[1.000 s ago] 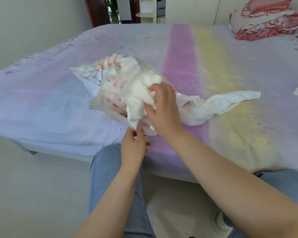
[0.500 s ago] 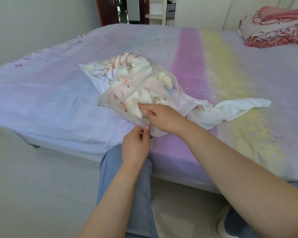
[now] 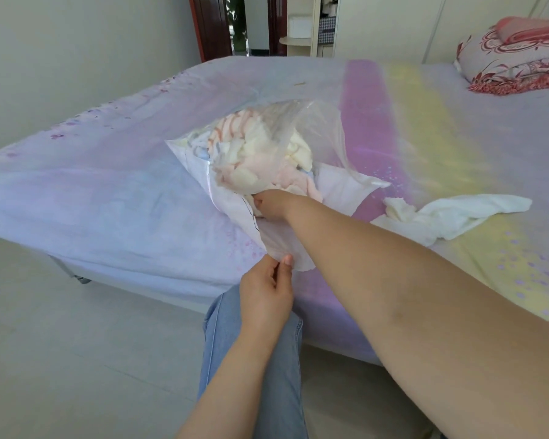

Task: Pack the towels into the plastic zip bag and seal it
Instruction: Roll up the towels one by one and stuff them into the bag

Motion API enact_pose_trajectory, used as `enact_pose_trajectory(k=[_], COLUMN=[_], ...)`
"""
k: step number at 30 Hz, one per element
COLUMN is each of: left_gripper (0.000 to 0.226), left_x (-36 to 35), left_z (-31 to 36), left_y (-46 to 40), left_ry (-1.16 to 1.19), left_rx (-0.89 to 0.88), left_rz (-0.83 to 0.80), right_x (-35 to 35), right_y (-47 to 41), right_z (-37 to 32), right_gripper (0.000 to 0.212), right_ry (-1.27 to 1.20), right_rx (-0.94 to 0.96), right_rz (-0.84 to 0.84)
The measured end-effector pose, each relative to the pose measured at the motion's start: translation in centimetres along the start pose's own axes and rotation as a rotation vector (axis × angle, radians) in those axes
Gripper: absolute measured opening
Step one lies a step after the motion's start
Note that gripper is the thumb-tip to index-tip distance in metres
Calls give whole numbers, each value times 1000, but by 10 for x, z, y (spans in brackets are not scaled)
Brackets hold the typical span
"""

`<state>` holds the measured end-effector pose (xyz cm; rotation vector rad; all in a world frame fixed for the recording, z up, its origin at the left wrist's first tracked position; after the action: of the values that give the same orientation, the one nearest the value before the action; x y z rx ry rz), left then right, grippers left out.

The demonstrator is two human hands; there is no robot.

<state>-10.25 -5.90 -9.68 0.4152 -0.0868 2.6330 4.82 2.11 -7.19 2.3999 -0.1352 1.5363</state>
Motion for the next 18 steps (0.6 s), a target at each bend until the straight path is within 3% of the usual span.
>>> enact_pose_trajectory(k=[7, 10, 12, 15, 18], left_gripper=[25, 23, 21, 26, 27], left_x=[5, -2, -8, -11, -13], left_z=[6, 7, 10, 15, 17], left_y=[-5, -2, 1, 4, 5], left_ry=[53, 69, 81, 95, 102], left_rx=[71, 53, 52, 55, 46], left_rz=[27, 43, 52, 72, 67], right_x=[1, 4, 10, 21, 44], right_y=[29, 71, 107, 165, 227], right_z=[-4, 1, -5, 3, 72], right_gripper=[52, 55, 44, 33, 30], right_ry=[124, -121, -251, -432, -697], right_rx=[88, 96, 148, 200, 42], right_rz=[-113, -46, 50, 321, 1021])
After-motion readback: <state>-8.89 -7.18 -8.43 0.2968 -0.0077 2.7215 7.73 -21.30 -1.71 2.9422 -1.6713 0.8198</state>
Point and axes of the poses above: each hand's wrist, its own y-axis away from the middle knuckle, its own x-axis out of the back of the hand, z = x × y, the point moved 9 cm from there along -y, towards the middle knuckle, and after that the axes turned 14 degrees about x, right-handed, at the moved point
